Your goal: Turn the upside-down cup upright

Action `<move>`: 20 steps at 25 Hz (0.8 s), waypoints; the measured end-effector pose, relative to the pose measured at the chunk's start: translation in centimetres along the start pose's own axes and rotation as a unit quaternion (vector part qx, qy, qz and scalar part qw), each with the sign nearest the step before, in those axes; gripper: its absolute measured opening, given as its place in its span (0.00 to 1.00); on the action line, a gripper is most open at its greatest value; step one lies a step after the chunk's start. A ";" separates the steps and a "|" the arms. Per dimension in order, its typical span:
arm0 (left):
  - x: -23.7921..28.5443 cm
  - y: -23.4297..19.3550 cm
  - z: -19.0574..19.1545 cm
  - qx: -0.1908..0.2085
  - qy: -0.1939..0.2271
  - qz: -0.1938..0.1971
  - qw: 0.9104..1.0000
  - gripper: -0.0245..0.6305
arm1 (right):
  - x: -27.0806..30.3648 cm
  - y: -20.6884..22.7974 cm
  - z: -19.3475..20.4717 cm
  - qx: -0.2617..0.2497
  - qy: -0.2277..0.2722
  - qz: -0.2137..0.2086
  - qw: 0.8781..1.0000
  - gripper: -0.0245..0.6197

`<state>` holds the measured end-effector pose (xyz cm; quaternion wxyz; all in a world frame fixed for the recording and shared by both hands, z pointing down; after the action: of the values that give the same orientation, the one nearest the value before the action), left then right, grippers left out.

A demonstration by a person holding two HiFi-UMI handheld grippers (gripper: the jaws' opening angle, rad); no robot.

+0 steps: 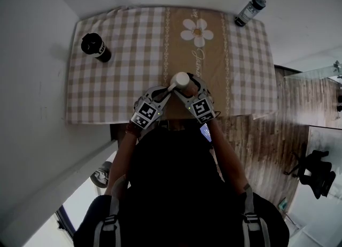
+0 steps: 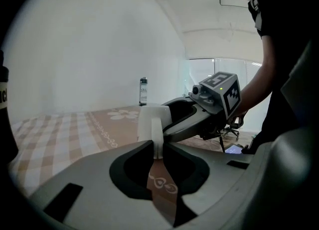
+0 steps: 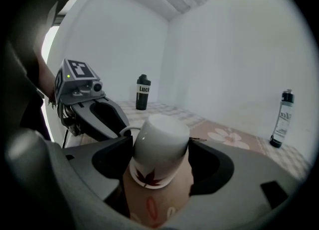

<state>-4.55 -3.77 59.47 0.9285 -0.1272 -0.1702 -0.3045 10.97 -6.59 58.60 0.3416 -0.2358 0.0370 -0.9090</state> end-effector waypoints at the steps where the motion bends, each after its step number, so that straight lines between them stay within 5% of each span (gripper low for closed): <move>1: -0.1 0.0 0.1 0.001 -0.003 0.001 1.000 0.14 | 0.0 -0.1 0.2 0.000 -0.001 -0.002 1.000 0.60; 20: -0.9 -0.5 1.3 -0.022 -0.013 0.008 1.000 0.20 | -1.0 -0.5 1.1 -0.064 -0.006 -0.025 0.998 0.54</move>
<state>-5.85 -3.29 60.36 0.9256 -0.1527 -0.1744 -0.2991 11.84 -5.44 59.27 0.3028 -0.2634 0.0875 -0.9117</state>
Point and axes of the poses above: the fingertips, and each gripper's own axes: x forward along the fingers, y to its right, z out of its underside, the point moved 9 cm from there along -x, backward along the fingers, and after that the axes turned 5 degrees about -x, right-handed, at the moved point
